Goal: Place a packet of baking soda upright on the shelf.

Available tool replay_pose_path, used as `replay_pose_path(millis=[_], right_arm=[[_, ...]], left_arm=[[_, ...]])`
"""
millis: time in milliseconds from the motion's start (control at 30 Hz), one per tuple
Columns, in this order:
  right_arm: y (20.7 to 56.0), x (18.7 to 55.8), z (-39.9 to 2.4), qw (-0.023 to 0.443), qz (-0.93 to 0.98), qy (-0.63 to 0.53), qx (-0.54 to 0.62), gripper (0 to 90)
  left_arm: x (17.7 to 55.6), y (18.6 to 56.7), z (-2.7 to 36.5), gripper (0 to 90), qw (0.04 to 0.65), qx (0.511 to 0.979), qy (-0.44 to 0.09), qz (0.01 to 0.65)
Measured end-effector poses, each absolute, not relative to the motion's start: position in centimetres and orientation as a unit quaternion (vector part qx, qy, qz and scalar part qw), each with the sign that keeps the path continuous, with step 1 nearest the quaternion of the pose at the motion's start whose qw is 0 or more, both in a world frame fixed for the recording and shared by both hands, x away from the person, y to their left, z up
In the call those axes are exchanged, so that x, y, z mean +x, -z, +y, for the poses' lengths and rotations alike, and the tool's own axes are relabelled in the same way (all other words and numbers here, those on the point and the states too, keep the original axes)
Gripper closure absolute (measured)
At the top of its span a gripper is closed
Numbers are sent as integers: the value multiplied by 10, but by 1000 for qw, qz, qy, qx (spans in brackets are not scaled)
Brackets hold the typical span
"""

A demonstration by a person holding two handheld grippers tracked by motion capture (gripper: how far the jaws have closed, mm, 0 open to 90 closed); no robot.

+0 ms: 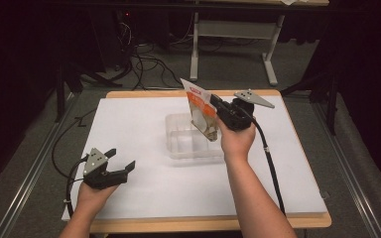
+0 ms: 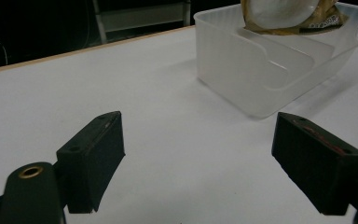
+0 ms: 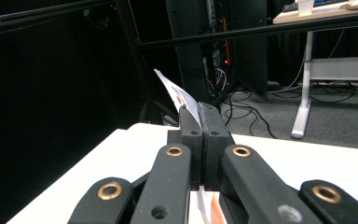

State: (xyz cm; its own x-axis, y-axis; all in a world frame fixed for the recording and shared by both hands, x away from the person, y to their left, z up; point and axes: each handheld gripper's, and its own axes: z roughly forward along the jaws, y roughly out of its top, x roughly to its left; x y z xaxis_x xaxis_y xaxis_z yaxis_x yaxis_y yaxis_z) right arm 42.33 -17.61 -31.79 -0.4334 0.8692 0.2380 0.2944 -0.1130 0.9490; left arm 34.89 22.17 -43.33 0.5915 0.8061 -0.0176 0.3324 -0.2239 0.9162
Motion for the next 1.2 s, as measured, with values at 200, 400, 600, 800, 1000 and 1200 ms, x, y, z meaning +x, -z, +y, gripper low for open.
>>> replay_pose_path(millis=[200,400,600,800,1000,1200], right_arm=[[319,425,-170,240,617,-583,470,900],[319,426,-160,234,622,-585,465,900],[318,425,-150,231,628,-585,459,900],[324,425,-144,230,630,-586,454,900],[339,427,-148,229,629,-588,453,900],[356,427,-157,218,629,-593,452,900]], left_arm=[[349,433,221,175,492,744,-240,383],[349,433,221,174,492,744,-240,383],[349,433,221,174,494,743,-239,383],[349,434,221,174,493,744,-238,383],[350,434,221,174,490,746,-238,383],[350,435,220,175,488,747,-239,383]])
